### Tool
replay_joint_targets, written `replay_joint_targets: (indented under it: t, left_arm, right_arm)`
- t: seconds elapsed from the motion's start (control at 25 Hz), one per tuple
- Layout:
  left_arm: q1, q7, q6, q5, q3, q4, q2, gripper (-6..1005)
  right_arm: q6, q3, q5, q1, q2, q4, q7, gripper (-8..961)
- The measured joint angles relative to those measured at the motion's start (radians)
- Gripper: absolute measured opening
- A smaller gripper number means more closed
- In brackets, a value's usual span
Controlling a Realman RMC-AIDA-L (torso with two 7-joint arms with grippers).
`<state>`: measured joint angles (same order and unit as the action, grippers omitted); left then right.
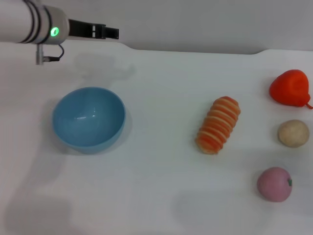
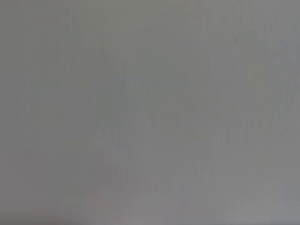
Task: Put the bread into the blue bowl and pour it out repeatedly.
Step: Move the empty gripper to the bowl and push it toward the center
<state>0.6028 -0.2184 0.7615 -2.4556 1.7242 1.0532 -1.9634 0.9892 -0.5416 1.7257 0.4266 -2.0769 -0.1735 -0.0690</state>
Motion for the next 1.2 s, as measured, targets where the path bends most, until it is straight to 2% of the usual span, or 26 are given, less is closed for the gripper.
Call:
replay_joint_targets:
  t: [0.04, 0.08, 0.12, 0.16, 0.24, 0.6, 0.68, 0.72, 0.96, 1.2]
  left_arm:
    - [-0.004, -0.051, 0.039, -0.003, 0.064, 0.014, -0.025, 860]
    - [-0.009, -0.154, 0.110, -0.007, 0.180, 0.038, -0.065, 860]
    - [-0.010, -0.233, 0.174, -0.014, 0.269, 0.058, -0.085, 860]
    - [-0.009, -0.295, 0.251, -0.022, 0.359, 0.071, -0.082, 860]
    - [-0.009, -0.305, 0.289, -0.024, 0.380, 0.076, -0.075, 860]
    - [-0.023, -0.218, 0.582, -0.128, 0.334, 0.194, -0.066, 860]
    - [-0.023, -0.218, 0.582, -0.128, 0.334, 0.194, -0.066, 860]
    - [-0.020, -0.203, 0.668, -0.169, 0.317, 0.232, -0.070, 860]
    - [-0.012, -0.201, 0.671, -0.243, 0.276, 0.244, -0.081, 859]
    - [-0.012, -0.195, 0.598, -0.301, 0.195, 0.238, -0.083, 860]
  right_arm:
    - [0.000, 0.000, 0.000, 0.000, 0.000, 0.000, 0.000, 685]
    - [0.000, 0.000, 0.000, 0.001, 0.000, 0.000, 0.000, 685]
    - [0.000, 0.000, 0.000, 0.002, 0.000, 0.000, 0.000, 685]
    - [0.000, 0.000, 0.000, 0.002, 0.000, 0.001, 0.000, 685]
    - [0.000, 0.000, 0.000, 0.003, 0.000, 0.003, 0.000, 685]
    - [-0.001, 0.000, 0.000, 0.000, -0.003, 0.003, 0.000, 685]
    - [-0.002, 0.000, 0.000, -0.001, -0.003, 0.001, 0.000, 685]
    - [-0.002, 0.000, 0.000, -0.001, -0.003, 0.001, 0.000, 685]
    - [-0.005, 0.000, 0.000, -0.002, -0.004, 0.000, 0.000, 686]
    - [-0.028, 0.000, 0.000, -0.003, -0.005, 0.000, 0.000, 685]
